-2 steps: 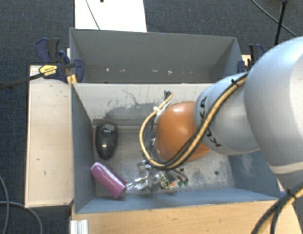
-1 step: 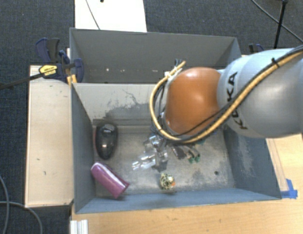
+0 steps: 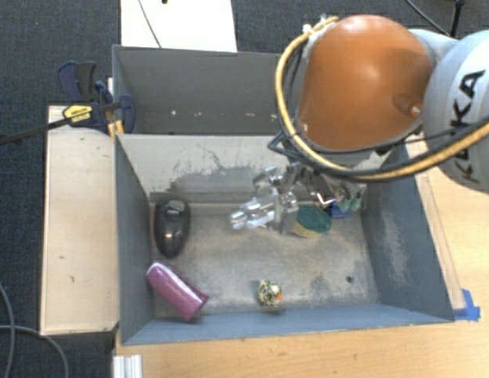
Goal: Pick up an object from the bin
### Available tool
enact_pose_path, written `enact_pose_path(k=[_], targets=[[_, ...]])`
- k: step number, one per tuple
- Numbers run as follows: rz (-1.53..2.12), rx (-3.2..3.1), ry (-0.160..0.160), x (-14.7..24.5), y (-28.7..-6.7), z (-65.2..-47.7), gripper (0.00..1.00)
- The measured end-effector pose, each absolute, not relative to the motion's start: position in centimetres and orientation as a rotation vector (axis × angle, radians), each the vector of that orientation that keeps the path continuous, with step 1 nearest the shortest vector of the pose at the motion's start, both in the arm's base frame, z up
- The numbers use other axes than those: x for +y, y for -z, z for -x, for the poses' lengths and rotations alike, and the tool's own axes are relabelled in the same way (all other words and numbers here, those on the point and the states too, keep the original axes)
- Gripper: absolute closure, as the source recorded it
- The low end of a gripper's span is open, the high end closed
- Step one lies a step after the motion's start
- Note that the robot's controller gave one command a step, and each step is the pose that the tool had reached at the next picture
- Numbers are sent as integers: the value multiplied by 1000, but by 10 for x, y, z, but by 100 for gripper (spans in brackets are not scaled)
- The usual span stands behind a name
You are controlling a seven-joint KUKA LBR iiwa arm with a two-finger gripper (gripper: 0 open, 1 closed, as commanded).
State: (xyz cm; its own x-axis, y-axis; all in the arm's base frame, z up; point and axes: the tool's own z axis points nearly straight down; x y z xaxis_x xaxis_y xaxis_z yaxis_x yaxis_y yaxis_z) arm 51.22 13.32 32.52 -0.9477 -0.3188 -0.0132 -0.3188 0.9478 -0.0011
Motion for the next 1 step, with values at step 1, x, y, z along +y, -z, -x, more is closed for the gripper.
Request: enact_pose_path(k=[1], targets=[[1103, 2931, -1, 174, -380, -515, 100]])
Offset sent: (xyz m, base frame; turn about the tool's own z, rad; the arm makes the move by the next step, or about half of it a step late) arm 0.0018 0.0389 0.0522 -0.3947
